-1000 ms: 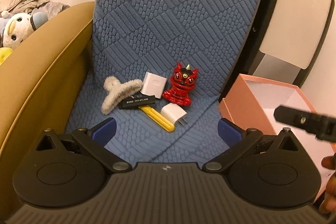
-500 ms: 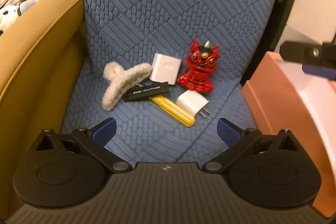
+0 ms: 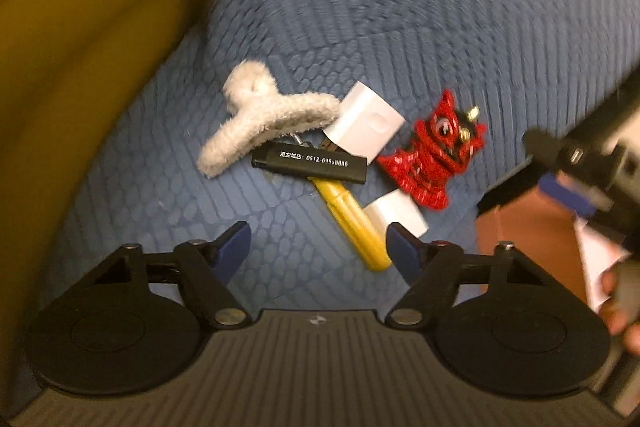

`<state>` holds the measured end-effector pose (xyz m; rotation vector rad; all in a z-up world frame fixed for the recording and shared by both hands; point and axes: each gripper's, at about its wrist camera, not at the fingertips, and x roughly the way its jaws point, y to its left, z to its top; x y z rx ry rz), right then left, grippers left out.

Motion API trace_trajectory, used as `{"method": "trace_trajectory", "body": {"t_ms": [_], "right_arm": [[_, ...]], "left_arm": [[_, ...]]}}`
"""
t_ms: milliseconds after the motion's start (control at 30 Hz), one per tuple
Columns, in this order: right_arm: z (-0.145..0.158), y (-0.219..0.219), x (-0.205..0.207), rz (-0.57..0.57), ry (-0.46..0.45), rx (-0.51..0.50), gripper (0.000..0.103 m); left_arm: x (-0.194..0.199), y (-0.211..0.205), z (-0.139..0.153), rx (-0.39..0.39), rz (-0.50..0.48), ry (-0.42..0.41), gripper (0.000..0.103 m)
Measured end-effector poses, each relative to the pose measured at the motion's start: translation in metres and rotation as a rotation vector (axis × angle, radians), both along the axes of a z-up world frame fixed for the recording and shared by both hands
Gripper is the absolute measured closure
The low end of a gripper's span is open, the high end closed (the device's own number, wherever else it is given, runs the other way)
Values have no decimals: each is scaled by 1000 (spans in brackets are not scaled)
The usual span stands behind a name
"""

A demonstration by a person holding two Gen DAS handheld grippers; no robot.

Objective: Organize rigid objects
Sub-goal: 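Close the right gripper around the red devil figurine, then grasp the black USB stick with the left gripper while the right lifts the figurine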

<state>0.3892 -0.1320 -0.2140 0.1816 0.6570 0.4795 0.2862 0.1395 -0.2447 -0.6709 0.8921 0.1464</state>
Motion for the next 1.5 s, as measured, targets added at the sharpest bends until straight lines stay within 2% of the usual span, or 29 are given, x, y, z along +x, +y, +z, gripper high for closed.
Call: {"method": "trace_trajectory", "body": {"t_ms": [200, 300, 500, 667, 767, 900, 967, 1067, 1133, 1233, 1333, 1500], "right_arm": [[-11, 17, 18, 37, -12, -51, 18], [-17, 26, 26, 53, 4, -84, 18], [-29, 42, 38, 61, 16, -120, 18], [-43, 55, 49, 53, 20, -145, 19], [-51, 59, 53, 64, 21, -143, 24], [-56, 64, 56, 65, 19, -129, 25], [-60, 70, 59, 65, 12, -136, 27], [-61, 79, 62, 71, 9, -134, 32], [-60, 88, 65, 78, 8, -135, 37], [-56, 94, 57, 91, 1, -137, 44], [-53, 104, 52, 94, -11, -158, 44], [-45, 109, 40, 97, -19, -164, 45]], "left_arm": [[8, 20, -20, -228, 125, -33, 34], [11, 27, -27, -306, 164, -51, 38], [19, 27, -30, -333, 228, -82, 39], [21, 29, -43, -423, 307, -86, 48], [23, 32, -50, -481, 348, -100, 49], [28, 25, -50, -436, 365, -92, 51], [31, 24, -53, -463, 364, -94, 52], [35, 21, -54, -430, 375, -92, 52], [36, 21, -57, -449, 381, -86, 53], [41, 18, -59, -453, 383, -79, 58], [45, 17, -65, -469, 408, -76, 69], [47, 21, -74, -512, 433, -80, 80]]}}
